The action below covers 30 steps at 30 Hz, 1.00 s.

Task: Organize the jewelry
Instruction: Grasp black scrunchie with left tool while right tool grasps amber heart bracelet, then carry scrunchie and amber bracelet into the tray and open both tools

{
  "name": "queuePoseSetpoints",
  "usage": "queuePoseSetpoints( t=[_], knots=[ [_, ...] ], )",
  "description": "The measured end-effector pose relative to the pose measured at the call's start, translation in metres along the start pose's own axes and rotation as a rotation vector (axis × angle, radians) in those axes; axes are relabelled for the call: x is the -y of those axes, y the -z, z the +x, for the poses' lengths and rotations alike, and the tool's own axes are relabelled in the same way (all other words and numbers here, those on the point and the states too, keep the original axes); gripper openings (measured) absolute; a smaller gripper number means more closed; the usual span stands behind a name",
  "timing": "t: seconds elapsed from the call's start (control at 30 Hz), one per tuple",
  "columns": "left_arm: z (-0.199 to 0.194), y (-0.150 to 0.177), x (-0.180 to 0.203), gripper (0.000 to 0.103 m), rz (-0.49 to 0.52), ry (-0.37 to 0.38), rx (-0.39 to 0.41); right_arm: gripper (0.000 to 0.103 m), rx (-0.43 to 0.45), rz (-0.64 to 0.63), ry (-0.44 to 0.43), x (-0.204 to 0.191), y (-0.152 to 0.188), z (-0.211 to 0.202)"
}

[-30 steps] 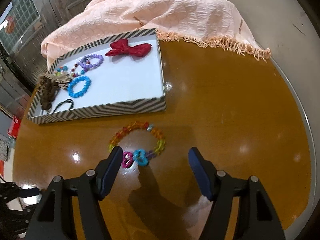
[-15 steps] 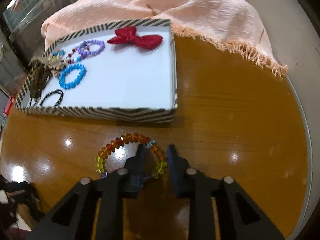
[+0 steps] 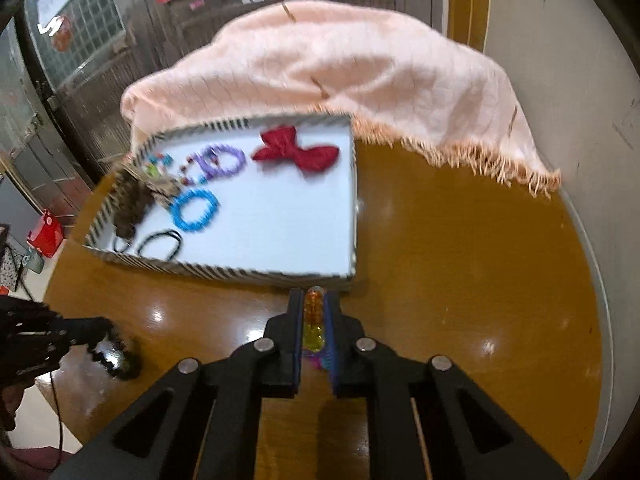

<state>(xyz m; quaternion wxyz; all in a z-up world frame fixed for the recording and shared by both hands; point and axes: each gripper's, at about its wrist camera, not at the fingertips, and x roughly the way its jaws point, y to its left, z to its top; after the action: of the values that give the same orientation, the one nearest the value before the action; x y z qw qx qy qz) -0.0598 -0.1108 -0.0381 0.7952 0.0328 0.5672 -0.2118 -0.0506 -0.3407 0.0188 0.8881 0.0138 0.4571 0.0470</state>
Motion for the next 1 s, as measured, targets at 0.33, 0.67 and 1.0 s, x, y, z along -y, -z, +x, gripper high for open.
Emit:
queuePoseSetpoints(
  t=[0.33, 0.67, 1.0],
  knots=[
    [-0.032, -0.047, 0.008, 0.007, 0.053, -0.06, 0.111, 0.01, 0.098, -0.058, -0.028, -0.017, -0.039, -0.034],
    [-0.038, -0.091, 0.018, 0.007, 0.058, -0.104, 0.172, 0.01, 0.108, -0.113, -0.044, -0.03, -0.068, -0.023],
    [-0.008, -0.125, 0.025, 0.007, -0.01, -0.019, 0.123, 0.01, 0.052, -0.101, -0.104, -0.029, -0.079, 0.008]
  ],
)
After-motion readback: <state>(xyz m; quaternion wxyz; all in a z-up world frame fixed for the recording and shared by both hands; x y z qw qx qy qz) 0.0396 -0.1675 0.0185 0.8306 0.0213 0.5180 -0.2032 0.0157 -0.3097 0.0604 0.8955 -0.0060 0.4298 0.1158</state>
